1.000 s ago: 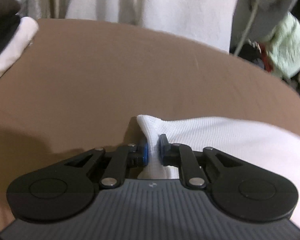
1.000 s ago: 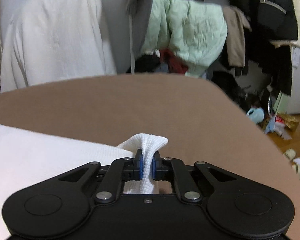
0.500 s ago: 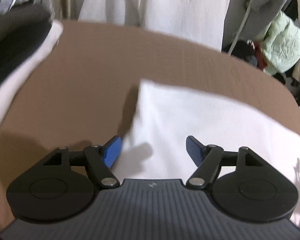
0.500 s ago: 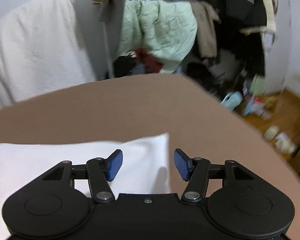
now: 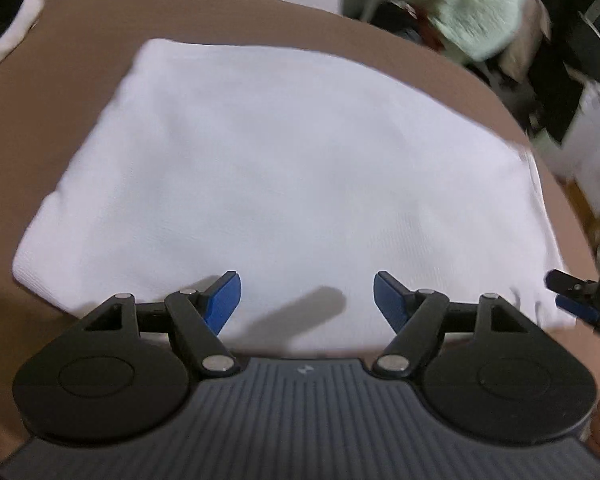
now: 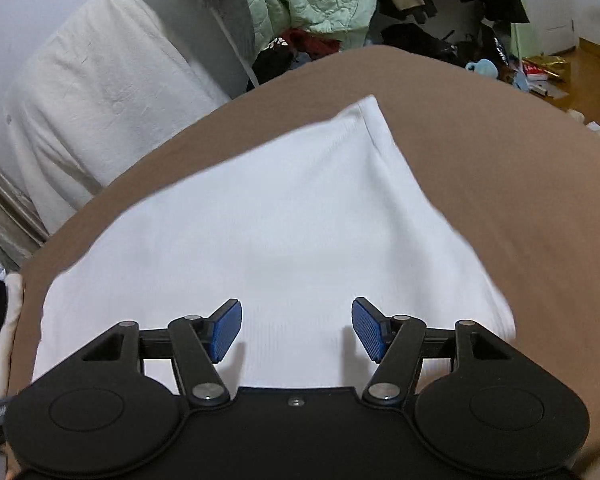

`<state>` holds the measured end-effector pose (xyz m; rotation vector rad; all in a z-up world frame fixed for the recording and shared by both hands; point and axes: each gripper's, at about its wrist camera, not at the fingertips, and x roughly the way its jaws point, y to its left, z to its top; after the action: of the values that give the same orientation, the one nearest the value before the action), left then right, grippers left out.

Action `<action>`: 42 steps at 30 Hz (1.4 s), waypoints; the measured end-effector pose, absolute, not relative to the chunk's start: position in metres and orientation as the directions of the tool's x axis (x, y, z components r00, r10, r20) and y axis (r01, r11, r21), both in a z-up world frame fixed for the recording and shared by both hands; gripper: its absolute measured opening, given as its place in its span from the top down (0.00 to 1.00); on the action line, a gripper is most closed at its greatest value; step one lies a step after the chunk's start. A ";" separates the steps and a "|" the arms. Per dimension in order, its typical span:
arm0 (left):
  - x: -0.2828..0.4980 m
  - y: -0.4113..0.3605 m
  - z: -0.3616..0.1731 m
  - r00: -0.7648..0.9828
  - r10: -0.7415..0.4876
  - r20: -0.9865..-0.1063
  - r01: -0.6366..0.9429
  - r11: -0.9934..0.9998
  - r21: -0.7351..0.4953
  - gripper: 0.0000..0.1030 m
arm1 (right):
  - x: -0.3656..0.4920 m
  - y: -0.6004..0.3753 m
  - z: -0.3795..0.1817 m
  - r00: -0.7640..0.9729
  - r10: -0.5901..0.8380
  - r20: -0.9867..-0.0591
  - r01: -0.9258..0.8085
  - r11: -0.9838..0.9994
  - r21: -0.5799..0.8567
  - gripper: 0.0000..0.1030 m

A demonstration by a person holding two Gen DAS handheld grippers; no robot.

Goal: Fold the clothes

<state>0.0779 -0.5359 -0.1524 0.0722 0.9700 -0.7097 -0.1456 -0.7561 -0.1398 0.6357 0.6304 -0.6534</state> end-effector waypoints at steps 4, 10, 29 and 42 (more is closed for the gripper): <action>0.059 -0.546 -0.172 0.430 -0.342 -0.836 0.625 0.781 0.002 0.24 | -0.131 -0.719 -0.158 0.523 -0.348 -0.778 0.650 0.753 0.100 0.36; 0.045 -0.549 -0.164 0.486 -0.332 -0.808 0.660 0.746 0.090 0.24 | -0.137 -0.718 -0.169 0.445 -0.313 -0.839 0.692 0.715 0.100 0.38; 0.062 -0.575 -0.179 0.338 -0.602 -0.723 0.637 0.712 -0.295 0.25 | -0.192 -0.777 -0.212 0.673 -0.442 -0.593 0.723 0.223 0.654 0.13; 0.063 -0.570 -0.152 0.280 -0.402 -0.872 0.586 0.791 -0.176 0.25 | -0.177 -0.782 -0.179 0.611 -0.564 -0.556 0.789 0.376 0.485 0.89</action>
<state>0.0631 -0.5698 -0.1520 0.1926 1.1035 -0.6674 -0.1768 -0.7820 -0.1790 0.7973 0.3213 -0.8845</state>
